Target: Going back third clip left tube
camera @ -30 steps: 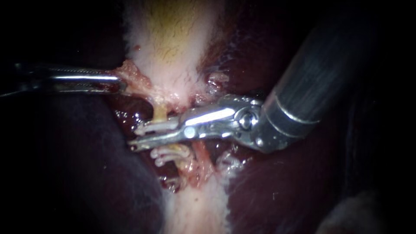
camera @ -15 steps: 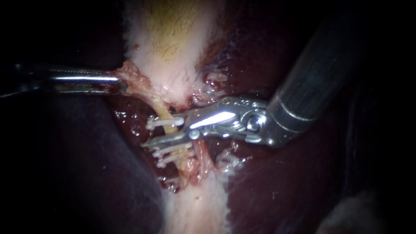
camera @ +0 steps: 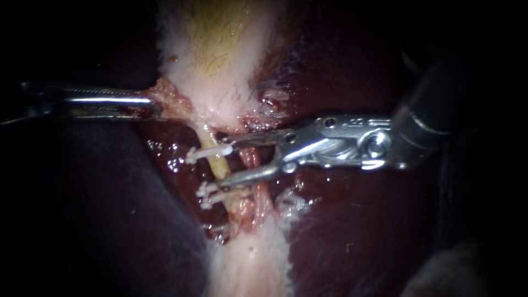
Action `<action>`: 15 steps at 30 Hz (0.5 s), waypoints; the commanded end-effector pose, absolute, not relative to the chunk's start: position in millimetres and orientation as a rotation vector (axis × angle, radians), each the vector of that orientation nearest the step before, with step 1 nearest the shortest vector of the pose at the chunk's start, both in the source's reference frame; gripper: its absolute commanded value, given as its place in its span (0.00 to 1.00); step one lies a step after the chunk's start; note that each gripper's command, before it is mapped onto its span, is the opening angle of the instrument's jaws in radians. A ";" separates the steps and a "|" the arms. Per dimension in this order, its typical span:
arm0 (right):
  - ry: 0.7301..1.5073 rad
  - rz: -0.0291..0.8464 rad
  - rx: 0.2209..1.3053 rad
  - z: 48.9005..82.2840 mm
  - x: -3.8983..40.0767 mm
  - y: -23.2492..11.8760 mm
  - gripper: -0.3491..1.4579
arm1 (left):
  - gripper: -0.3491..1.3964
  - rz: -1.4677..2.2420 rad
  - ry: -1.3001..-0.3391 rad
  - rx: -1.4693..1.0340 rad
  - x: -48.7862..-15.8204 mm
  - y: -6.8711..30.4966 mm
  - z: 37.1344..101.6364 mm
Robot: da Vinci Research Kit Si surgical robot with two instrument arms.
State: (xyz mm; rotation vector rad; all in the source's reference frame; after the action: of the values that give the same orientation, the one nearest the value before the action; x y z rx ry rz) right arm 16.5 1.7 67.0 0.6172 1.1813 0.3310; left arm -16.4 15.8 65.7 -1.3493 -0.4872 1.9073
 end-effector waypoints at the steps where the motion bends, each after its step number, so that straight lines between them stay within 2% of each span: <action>1: 1.184 0.325 0.612 66.6 15.8 1.8 0.47 | 0.00 1.908 -0.487 -1.349 -16.4 15.8 65.6; 9: 1.198 0.279 0.565 64.0 8.9 2.4 0.47 | 0.00 1.908 -0.488 -1.350 -16.4 15.8 65.7; 15: 1.205 0.252 0.543 63.1 5.9 3.0 0.47 | 0.00 1.908 -0.488 -1.350 -16.4 15.9 65.7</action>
State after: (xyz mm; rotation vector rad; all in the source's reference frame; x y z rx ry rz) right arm 5.6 3.1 63.0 0.5401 1.2070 0.2453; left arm -16.4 15.9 65.7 -1.3496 -0.4871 1.9077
